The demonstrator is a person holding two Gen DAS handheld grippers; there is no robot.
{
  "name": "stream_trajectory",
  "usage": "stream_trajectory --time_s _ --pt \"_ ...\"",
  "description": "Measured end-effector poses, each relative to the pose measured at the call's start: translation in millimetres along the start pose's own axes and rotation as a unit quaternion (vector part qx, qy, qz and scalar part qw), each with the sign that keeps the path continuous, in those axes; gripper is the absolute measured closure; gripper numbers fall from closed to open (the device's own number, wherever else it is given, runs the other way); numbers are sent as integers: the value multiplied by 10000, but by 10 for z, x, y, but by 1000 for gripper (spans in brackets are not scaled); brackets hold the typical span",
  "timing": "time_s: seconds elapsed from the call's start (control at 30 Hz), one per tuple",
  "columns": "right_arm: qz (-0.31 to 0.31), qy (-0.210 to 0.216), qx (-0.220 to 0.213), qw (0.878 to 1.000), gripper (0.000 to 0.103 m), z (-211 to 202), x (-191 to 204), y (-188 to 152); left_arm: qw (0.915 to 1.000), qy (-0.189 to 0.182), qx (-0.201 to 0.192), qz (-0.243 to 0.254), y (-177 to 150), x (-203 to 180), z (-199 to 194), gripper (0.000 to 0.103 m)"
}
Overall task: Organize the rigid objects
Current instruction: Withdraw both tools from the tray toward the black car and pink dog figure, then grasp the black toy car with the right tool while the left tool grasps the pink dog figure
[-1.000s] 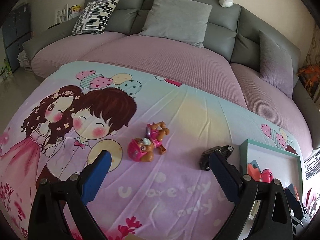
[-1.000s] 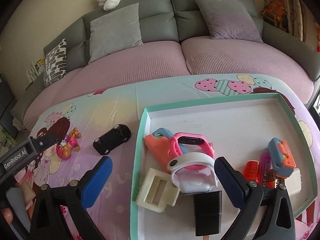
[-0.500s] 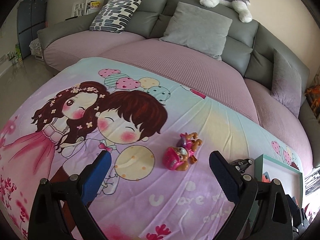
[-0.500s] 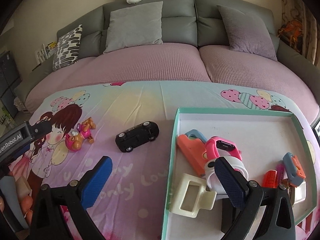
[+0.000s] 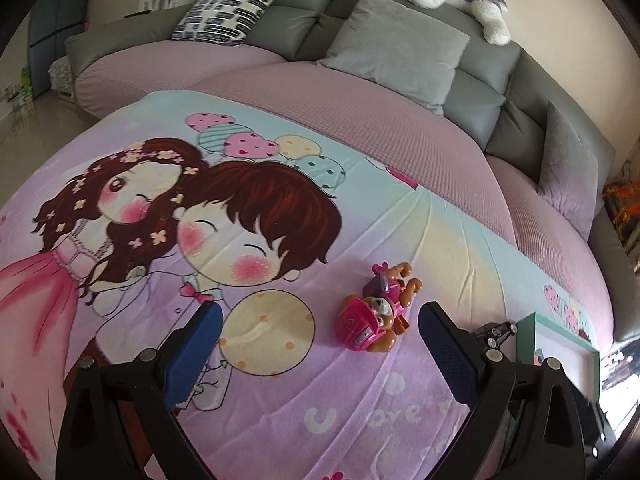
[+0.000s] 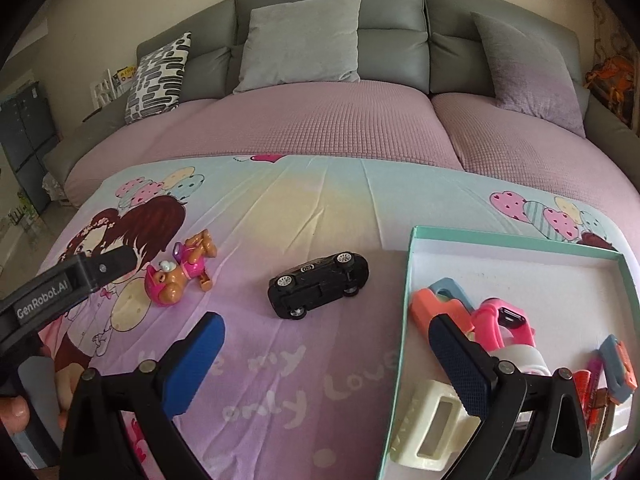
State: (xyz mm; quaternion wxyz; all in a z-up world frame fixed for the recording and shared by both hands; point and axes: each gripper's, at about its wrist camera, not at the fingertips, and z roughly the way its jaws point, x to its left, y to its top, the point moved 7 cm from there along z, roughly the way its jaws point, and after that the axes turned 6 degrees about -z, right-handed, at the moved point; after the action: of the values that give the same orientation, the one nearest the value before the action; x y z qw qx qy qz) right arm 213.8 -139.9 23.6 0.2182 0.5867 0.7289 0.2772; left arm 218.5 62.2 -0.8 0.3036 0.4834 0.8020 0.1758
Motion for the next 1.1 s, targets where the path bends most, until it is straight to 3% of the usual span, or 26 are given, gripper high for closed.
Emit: stream_trajectory --time_s 0.27,0.7,0.83,1.1 --pt "-251 -151 248 9993 2 371 44 57 9989 -246 326 211 -50 -118 204 5" --pt "-374 -341 239 9984 2 433 30 140 9976 -205 619 236 -163 -129 405 7" --pt "-597 -381 158 9974 2 417 103 150 9973 -243 659 192 -155 -131 430 18" --pt "-655 -202 313 9972 16 537 166 135 9970 -268 704 189 -171 -132 469 19"
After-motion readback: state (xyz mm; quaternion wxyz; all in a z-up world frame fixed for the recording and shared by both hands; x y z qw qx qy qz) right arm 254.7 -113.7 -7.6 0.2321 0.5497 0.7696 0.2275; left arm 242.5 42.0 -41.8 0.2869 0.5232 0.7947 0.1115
